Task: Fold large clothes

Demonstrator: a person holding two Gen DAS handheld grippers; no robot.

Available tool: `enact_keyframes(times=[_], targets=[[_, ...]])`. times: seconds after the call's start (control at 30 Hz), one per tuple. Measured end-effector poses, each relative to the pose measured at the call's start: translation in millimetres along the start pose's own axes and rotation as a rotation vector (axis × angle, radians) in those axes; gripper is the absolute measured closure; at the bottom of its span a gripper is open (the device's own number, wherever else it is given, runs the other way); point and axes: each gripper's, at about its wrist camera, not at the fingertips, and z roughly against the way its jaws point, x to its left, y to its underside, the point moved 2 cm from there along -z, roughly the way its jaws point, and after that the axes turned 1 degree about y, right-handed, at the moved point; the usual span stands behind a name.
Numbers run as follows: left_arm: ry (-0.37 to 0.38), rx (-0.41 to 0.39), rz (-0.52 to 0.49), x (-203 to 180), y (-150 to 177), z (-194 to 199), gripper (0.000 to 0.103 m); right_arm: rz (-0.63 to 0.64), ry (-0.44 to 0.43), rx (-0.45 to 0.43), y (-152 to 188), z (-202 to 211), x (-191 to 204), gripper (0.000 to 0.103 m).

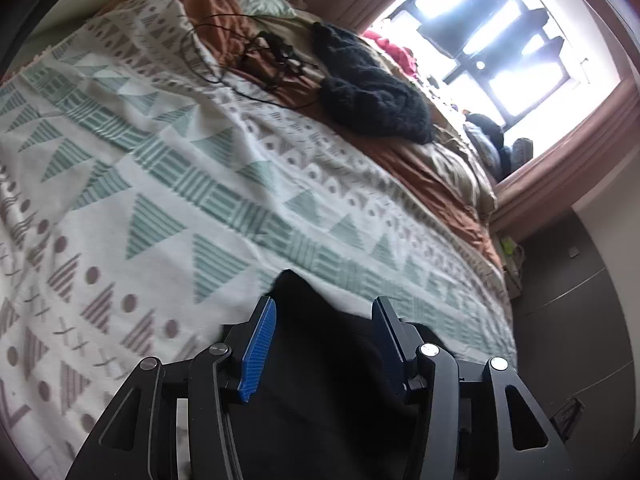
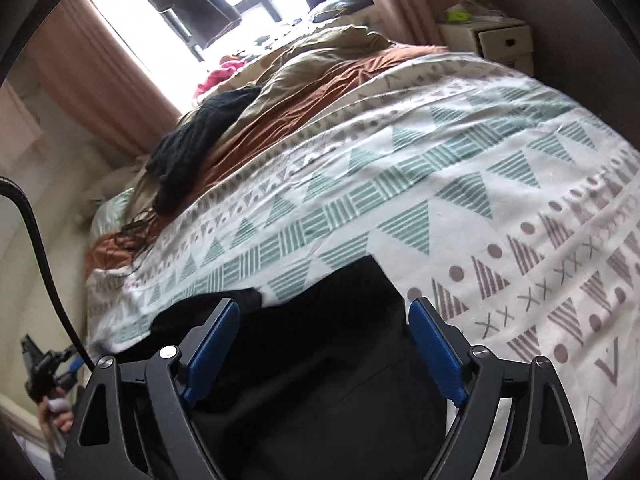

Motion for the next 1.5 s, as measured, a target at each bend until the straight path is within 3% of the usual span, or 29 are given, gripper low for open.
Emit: enact_keyframes(times=[0.2, 0.4, 0.47, 0.5, 0.53, 0.57, 0.6, 0.7, 0.9, 1.07, 1.1, 1.13, 1.2, 1.23, 1.33, 1.5], targets=[[-0.13, 0.114, -0.061, 25, 14, -23, 0.051, 0.025, 0.064, 0.116, 19, -12, -21, 0.017], [-0.184, 0.224, -0.141, 30, 35, -63, 0.051, 0.105, 0.104, 0.233, 32, -44, -18, 0.017], [-0.197, 0.25, -0.178, 29, 41, -77, 0.051, 0.129, 0.136, 0.244, 32, -54, -18, 0.021], [-0.203, 0.258, -0.19, 27, 43, -80, 0.052, 0.132, 0.143, 0.25, 32, -59, -19, 0.033], [-0.21, 0.264, -0.205, 26, 45, -84, 0.062, 0.131, 0.143, 0.265, 32, -63, -20, 0.054], [-0.21, 0.27, -0.226, 23, 48, -87, 0.07, 0.128, 0.139, 0.273, 32, -66, -21, 0.067], [-0.21, 0.275, -0.242, 21, 49, -88, 0.092, 0.125, 0.147, 0.264, 29, -67, -22, 0.089], [-0.227, 0.235, -0.3, 11, 49, -81, 0.1, 0.15, 0.152, 0.195, 20, -53, -18, 0.096], [-0.186, 0.145, -0.22, 14, 30, -62, 0.101, 0.128, 0.153, 0.099, 8, -26, -20, 0.098], [-0.244, 0.219, -0.171, 25, 33, -92, 0.1, 0.114, 0.231, 0.144, 13, -62, -29, 0.098], [-0.249, 0.25, -0.143, 29, 33, -95, 0.099, 0.093, 0.264, 0.185, 15, -74, -35, 0.096], [-0.249, 0.26, -0.129, 30, 33, -94, 0.098, 0.076, 0.299, 0.213, 16, -80, -38, 0.086], [-0.229, 0.25, -0.125, 31, 32, -83, 0.095, 0.077, 0.35, 0.192, 12, -73, -36, 0.068], [-0.224, 0.242, -0.133, 30, 32, -78, 0.088, 0.096, 0.366, 0.169, 10, -66, -32, 0.062], [-0.231, 0.205, -0.138, 31, 29, -61, 0.07, 0.147, 0.342, 0.131, -1, -52, -15, 0.06], [-0.2, 0.181, -0.11, 33, 29, -40, 0.068, 0.248, 0.254, 0.189, -10, -66, 32, 0.058]])
